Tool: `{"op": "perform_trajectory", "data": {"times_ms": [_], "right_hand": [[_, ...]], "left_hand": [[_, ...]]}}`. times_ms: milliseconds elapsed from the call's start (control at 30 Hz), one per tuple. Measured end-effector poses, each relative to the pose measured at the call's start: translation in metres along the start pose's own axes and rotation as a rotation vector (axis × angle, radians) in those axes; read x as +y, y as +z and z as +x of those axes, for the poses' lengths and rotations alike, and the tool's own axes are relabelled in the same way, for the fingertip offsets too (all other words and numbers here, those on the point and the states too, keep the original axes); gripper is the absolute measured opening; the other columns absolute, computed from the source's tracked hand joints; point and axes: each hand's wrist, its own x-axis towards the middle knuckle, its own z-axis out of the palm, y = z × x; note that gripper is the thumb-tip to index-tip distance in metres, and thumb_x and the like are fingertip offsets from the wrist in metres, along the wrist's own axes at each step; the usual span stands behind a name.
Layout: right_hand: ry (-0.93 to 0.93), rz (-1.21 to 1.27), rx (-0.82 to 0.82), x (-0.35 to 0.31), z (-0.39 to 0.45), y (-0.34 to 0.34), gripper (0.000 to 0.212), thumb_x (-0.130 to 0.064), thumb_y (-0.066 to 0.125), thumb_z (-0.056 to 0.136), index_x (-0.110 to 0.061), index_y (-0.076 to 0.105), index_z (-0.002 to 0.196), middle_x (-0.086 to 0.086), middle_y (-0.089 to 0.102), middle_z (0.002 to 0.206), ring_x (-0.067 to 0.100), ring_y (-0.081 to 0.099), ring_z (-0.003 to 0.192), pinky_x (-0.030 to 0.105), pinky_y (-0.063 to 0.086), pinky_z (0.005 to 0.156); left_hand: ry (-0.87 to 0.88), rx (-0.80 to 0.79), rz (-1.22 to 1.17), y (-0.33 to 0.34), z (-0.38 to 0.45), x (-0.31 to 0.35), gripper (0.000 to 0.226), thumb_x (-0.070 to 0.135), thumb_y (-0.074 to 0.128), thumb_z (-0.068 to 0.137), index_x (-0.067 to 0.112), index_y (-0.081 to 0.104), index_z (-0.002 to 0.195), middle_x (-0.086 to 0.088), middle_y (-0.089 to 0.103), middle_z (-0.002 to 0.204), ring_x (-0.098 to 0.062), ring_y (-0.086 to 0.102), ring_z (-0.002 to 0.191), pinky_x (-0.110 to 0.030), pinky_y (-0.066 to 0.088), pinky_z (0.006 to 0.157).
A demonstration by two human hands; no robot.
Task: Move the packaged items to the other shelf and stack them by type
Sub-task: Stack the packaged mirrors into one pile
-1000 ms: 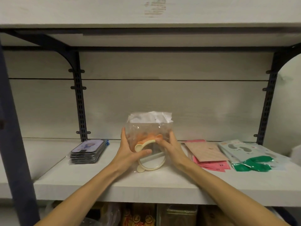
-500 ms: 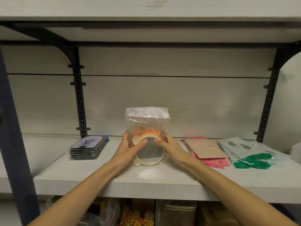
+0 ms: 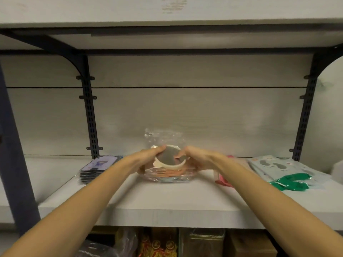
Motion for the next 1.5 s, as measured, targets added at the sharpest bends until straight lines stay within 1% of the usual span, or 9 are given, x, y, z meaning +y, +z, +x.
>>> {"op": "perform_trajectory", "data": {"times_ms": [267, 433, 500, 567, 633, 733, 900, 1133, 1500], "right_hand": [[0.117, 0.079, 0.136, 0.006, 0.006, 0.005, 0.041, -0.051, 0.055, 0.093, -0.014, 0.059, 0.11, 0.001, 0.064, 0.076, 0.016, 0.062, 0.056, 0.027, 0.054, 0.058], [0.021, -0.08, 0.194, 0.023, -0.021, 0.003, 0.08, -0.081, 0.064, 0.061, -0.032, 0.06, 0.124, 0.002, 0.063, 0.121, 0.018, 0.066, 0.099, 0.043, 0.053, 0.094], [-0.058, -0.101, 0.178, 0.032, -0.031, 0.008, 0.066, -0.062, 0.074, 0.074, -0.028, 0.055, 0.127, -0.008, 0.063, 0.121, 0.011, 0.061, 0.108, 0.031, 0.052, 0.083], [-0.108, -0.139, 0.207, 0.04, -0.03, 0.015, 0.074, -0.041, 0.084, 0.076, -0.018, 0.047, 0.136, -0.008, 0.064, 0.123, 0.01, 0.061, 0.11, 0.025, 0.05, 0.081], [-0.145, -0.164, 0.234, 0.043, -0.024, 0.021, 0.085, -0.028, 0.087, 0.075, -0.01, 0.039, 0.144, -0.006, 0.062, 0.124, 0.009, 0.061, 0.108, 0.017, 0.05, 0.083], [-0.177, -0.168, 0.293, 0.042, -0.023, 0.026, 0.087, -0.015, 0.08, 0.083, -0.005, 0.028, 0.152, 0.001, 0.057, 0.129, 0.01, 0.053, 0.108, 0.006, 0.043, 0.066], [-0.225, -0.09, 0.311, 0.049, -0.021, 0.029, 0.105, -0.017, 0.082, 0.083, -0.004, 0.012, 0.159, 0.009, 0.048, 0.151, 0.007, 0.048, 0.116, 0.014, 0.039, 0.088], [-0.283, -0.157, 0.329, 0.066, -0.025, 0.035, 0.126, -0.025, 0.091, 0.071, -0.012, 0.004, 0.161, 0.002, 0.044, 0.154, 0.011, 0.05, 0.129, 0.014, 0.041, 0.094], [-0.31, -0.15, 0.372, 0.068, -0.022, 0.038, 0.126, -0.039, 0.091, 0.068, -0.015, 0.009, 0.161, 0.002, 0.046, 0.153, 0.019, 0.049, 0.135, 0.034, 0.043, 0.111]], "left_hand": [[0.084, -0.121, -0.189, 0.0, -0.016, -0.013, 0.071, 0.08, 0.054, 0.082, 0.026, 0.063, 0.127, -0.005, 0.069, 0.121, -0.026, 0.066, 0.114, -0.049, 0.047, 0.109], [0.147, -0.111, 0.004, -0.007, -0.034, -0.034, 0.133, 0.085, 0.073, 0.055, 0.024, 0.017, 0.16, -0.002, 0.032, 0.162, -0.024, 0.041, 0.141, -0.044, 0.035, 0.117], [0.146, -0.125, 0.101, -0.005, -0.039, -0.039, 0.116, 0.057, 0.086, 0.068, 0.016, 0.023, 0.156, -0.002, 0.048, 0.146, -0.009, 0.056, 0.125, -0.022, 0.044, 0.101], [0.204, -0.147, 0.112, 0.005, -0.043, -0.032, 0.062, 0.01, 0.082, 0.083, 0.018, 0.043, 0.132, 0.007, 0.061, 0.116, 0.012, 0.065, 0.086, -0.005, 0.048, 0.071], [0.258, -0.119, 0.122, 0.01, -0.042, -0.032, 0.065, -0.007, 0.077, 0.081, 0.018, 0.042, 0.129, 0.007, 0.06, 0.113, 0.009, 0.063, 0.08, -0.002, 0.046, 0.061], [0.286, -0.03, 0.063, 0.008, -0.032, -0.044, 0.095, 0.001, 0.086, 0.075, 0.01, 0.028, 0.15, 0.008, 0.059, 0.116, 0.001, 0.059, 0.094, -0.002, 0.046, 0.065], [0.269, 0.045, -0.006, 0.011, -0.023, -0.058, 0.121, 0.009, 0.094, 0.065, 0.011, 0.018, 0.159, -0.005, 0.06, 0.135, -0.016, 0.06, 0.115, -0.027, 0.049, 0.097], [0.317, 0.045, -0.102, 0.023, -0.024, -0.066, 0.146, 0.015, 0.099, 0.054, 0.024, 0.0, 0.161, 0.008, 0.066, 0.121, -0.012, 0.066, 0.111, -0.027, 0.053, 0.095], [0.373, 0.039, -0.025, 0.025, -0.026, -0.067, 0.121, 0.007, 0.09, 0.072, 0.02, 0.007, 0.16, 0.008, 0.061, 0.126, -0.006, 0.062, 0.107, -0.017, 0.052, 0.086]]}}
